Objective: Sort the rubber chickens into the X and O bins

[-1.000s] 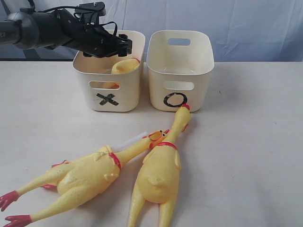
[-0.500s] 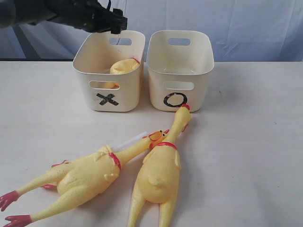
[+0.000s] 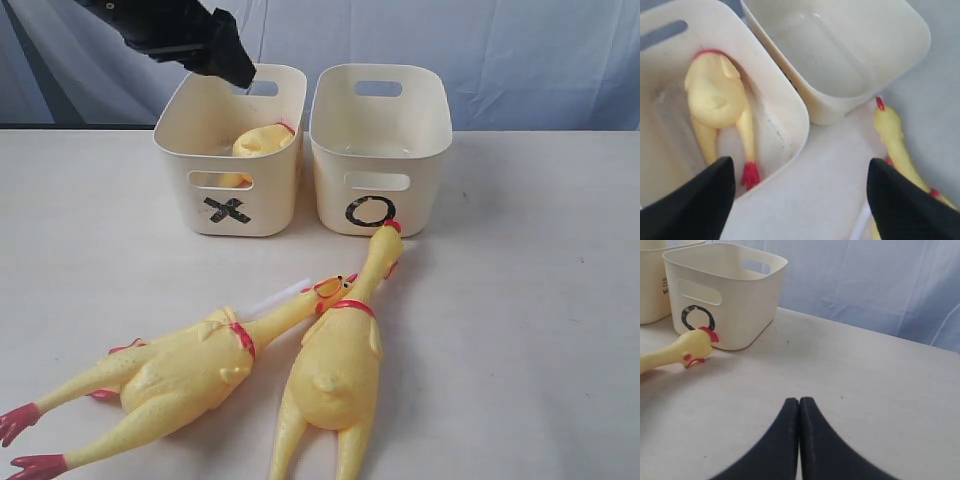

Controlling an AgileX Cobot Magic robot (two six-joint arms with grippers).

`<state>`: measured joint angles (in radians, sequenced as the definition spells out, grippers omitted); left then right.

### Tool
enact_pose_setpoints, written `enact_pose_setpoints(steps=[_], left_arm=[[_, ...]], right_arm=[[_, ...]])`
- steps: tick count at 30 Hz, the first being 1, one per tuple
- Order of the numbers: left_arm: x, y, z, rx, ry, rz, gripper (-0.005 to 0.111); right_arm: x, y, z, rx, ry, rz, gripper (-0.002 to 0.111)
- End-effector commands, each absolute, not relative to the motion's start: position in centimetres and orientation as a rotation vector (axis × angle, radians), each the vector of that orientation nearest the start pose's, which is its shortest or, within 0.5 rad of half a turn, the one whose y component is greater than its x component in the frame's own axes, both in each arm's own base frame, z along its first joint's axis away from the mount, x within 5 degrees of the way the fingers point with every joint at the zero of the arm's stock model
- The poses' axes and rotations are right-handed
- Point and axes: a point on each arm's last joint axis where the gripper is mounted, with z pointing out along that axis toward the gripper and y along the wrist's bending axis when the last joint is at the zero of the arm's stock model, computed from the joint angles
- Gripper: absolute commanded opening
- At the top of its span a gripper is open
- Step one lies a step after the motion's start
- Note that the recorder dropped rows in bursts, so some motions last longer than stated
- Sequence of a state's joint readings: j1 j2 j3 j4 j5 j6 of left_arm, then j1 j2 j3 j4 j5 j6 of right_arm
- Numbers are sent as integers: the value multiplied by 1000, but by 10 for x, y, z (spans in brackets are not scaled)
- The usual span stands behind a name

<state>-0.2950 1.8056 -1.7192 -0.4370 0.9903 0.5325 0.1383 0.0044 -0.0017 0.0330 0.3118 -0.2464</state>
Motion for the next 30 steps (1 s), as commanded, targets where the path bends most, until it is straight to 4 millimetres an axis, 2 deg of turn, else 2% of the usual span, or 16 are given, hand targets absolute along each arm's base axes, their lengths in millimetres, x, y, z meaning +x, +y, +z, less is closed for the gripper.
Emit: enact_pose_setpoints(steps=[1, 4, 8, 13, 16, 20, 30], left_arm=[[363, -145, 349, 873, 2408, -500, 68], [354, -142, 355, 852, 2400, -500, 68], [328, -134, 367, 837, 2371, -491, 68], [302, -126, 369, 830, 2370, -488, 68], [285, -120, 367, 830, 2366, -480, 68], [251, -109, 363, 793, 2332, -462, 68], [182, -88, 343, 785, 2332, -459, 68]], right_arm=[[54, 9, 186, -326, 1759, -44, 0], [54, 9, 186, -326, 1759, -44, 0], [54, 9, 186, -326, 1759, -44, 0], [54, 9, 186, -326, 1759, -44, 0], [54, 9, 187, -324, 1748, -44, 0], [56, 9, 201, -244, 1597, 6, 0], [55, 7, 220, -198, 1395, -11, 0]])
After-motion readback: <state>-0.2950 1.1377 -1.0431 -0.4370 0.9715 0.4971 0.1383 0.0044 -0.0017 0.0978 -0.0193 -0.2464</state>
